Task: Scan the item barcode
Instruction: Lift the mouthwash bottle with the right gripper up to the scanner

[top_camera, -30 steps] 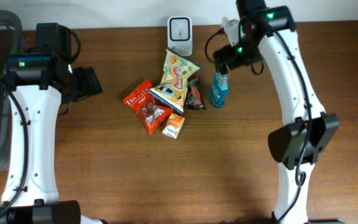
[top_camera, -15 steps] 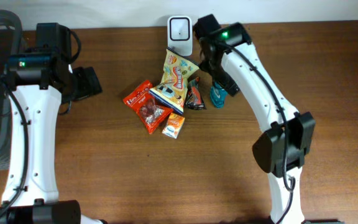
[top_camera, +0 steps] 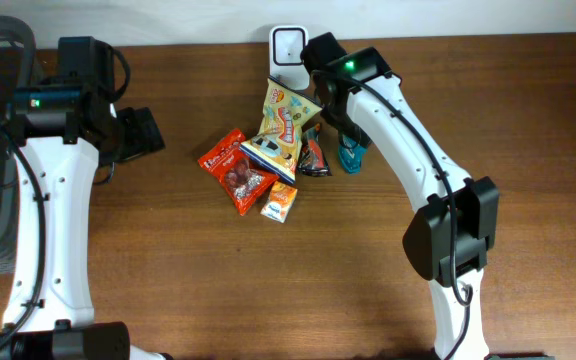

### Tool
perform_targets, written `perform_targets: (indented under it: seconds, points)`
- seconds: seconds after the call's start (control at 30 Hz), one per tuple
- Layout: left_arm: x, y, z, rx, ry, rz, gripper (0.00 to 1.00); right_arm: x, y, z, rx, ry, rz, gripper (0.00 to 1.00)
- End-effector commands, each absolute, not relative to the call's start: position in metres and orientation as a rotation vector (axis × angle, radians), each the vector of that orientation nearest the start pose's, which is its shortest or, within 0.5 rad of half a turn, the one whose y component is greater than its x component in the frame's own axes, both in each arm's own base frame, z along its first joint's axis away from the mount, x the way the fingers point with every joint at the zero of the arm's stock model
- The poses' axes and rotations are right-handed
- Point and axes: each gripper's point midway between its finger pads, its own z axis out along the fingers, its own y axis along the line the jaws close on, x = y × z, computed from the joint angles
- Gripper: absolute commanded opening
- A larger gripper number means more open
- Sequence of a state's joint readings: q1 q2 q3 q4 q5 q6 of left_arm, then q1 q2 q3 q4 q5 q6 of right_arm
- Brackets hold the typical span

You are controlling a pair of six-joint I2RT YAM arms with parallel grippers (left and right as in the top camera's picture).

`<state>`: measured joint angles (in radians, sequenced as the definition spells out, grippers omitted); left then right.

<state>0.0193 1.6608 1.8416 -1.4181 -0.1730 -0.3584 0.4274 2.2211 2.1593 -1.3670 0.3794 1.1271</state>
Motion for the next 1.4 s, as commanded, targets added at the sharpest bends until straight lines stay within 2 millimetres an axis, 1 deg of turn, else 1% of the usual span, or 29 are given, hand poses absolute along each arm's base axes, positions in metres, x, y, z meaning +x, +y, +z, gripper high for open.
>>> perform_targets:
  seconds: [0.0, 0.07, 0.1, 0.13, 0.23, 0.27, 0.33, 0.37, 0.4, 0.43, 0.47, 0.5, 0.53, 0.6, 0.63, 0.67, 0.77, 0.83, 0.87, 0.9, 0.97, 1.0, 1.03, 1.07, 1.1, 1.17, 1.23, 1.33, 1.37]
  points:
    - [0.352, 0.039, 0.252, -0.556, 2.717, 0.17, 0.99, 0.447, 0.124, 0.139, 0.961, 2.547, -0.311, 0.44]
    - [0.352, 0.039, 0.252, -0.556, 2.717, 0.17, 0.99, 0.451, 0.12, 0.146, 0.824, 2.565, -0.368, 0.42]
    - [0.352, 0.039, 0.252, -0.556, 2.717, 0.17, 0.99, 0.455, 0.116, 0.153, 0.729, 2.565, -0.407, 0.26]
    - [0.352, 0.039, 0.252, -0.556, 2.717, 0.17, 0.99, 0.459, 0.112, 0.157, 0.693, 2.57, -0.41, 0.23]
    - [0.352, 0.039, 0.252, -0.556, 2.717, 0.17, 0.99, 0.462, 0.106, 0.157, 0.636, 2.612, -0.396, 0.22]
    - [0.352, 0.039, 0.252, -0.555, 2.717, 0.17, 0.99, 0.466, 0.107, 0.162, 0.53, 2.645, -0.376, 0.22]
    - [0.352, 0.039, 0.252, -0.556, 2.717, 0.17, 0.99, 0.475, 0.126, 0.174, 0.236, 2.724, -0.227, 0.22]
    - [0.352, 0.039, 0.252, -0.556, 2.717, 0.17, 0.99, 0.476, 0.142, 0.182, 0.056, 2.764, -0.076, 0.22]
    - [0.352, 0.039, 0.252, -0.556, 2.717, 0.17, 0.99, 0.472, 0.155, 0.187, -0.098, 2.79, 0.068, 0.22]
    - [0.352, 0.039, 0.252, -0.556, 2.717, 0.17, 0.99, 0.456, 0.159, 0.185, -0.318, 2.85, 0.225, 0.22]
    - [0.352, 0.039, 0.252, -0.555, 2.717, 0.17, 0.99, 0.447, 0.15, 0.177, -0.385, 2.896, 0.238, 0.22]
    - [0.352, 0.039, 0.252, -0.556, 2.717, 0.17, 0.99, 0.436, 0.134, 0.167, -0.469, 2.95, 0.213, 0.22]
    - [0.352, 0.039, 0.252, -0.556, 2.717, 0.17, 0.99, 0.432, 0.125, 0.159, -0.52, 2.975, 0.186, 0.22]
    - [0.352, 0.039, 0.252, -0.556, 2.717, 0.17, 0.99, 0.432, 0.106, 0.138, -0.558, 3.009, 0.058, 0.27]
    - [0.352, 0.039, 0.252, -0.556, 2.717, 0.17, 0.99, 0.438, 0.102, 0.125, -0.588, 2.994, 0.005, 0.27]
    - [0.352, 0.039, 0.252, -0.556, 2.717, 0.17, 0.99, 0.442, 0.1, 0.121, -0.607, 2.978, -0.02, 0.27]
    - [0.352, 0.039, 0.252, -0.556, 2.717, 0.17, 0.99, 0.45, 0.097, 0.122, -0.645, 2.939, -0.061, 0.29]
    - [0.352, 0.039, 0.252, -0.556, 2.717, 0.17, 0.99, 0.454, 0.098, 0.123, -0.639, 2.924, -0.061, 0.64]
    - [0.352, 0.039, 0.252, -0.556, 2.717, 0.17, 0.99, 0.457, 0.099, 0.123, -0.623, 2.914, -0.059, 0.72]
    - [0.352, 0.039, 0.252, -0.556, 2.717, 0.17, 0.99, 0.459, 0.099, 0.124, -0.612, 2.908, -0.058, 0.74]
    - [0.352, 0.039, 0.252, -0.556, 2.717, 0.17, 0.99, 0.461, 0.1, 0.124, -0.597, 2.903, -0.056, 0.86]
    - [0.352, 0.039, 0.252, -0.556, 2.717, 0.17, 0.99, 0.461, 0.1, 0.124, -0.587, 2.903, -0.055, 0.86]
    - [0.352, 0.039, 0.252, -0.556, 2.717, 0.17, 0.99, 0.461, 0.099, 0.124, -0.547, 2.912, -0.053, 0.94]
    - [0.352, 0.039, 0.252, -0.556, 2.717, 0.17, 0.99, 0.451, 0.099, 0.122, -0.427, 2.972, -0.036, 0.95]
    - [0.352, 0.039, 0.252, -0.556, 2.717, 0.17, 0.99, 0.445, 0.098, 0.118, -0.389, 3.003, -0.036, 0.95]
    - [0.352, 0.039, 0.252, -0.556, 2.717, 0.17, 0.99, 0.431, 0.093, 0.098, -0.323, 3.08, -0.051, 0.99]
    - [0.352, 0.039, 0.252, -0.556, 2.717, 0.17, 0.99, 0.417, 0.091, 0.079, -0.038, 3.152, -0.059, 0.99]
    - [0.352, 0.039, 0.252, -0.556, 2.717, 0.17, 0.99, 0.413, 0.099, 0.043, -0.035, 3.155, -0.031, 0.99]
    - [0.352, 0.039, 0.252, -0.556, 2.717, 0.17, 0.99, 0.414, 0.105, 0.033, -0.037, 3.147, 0.022, 0.97]
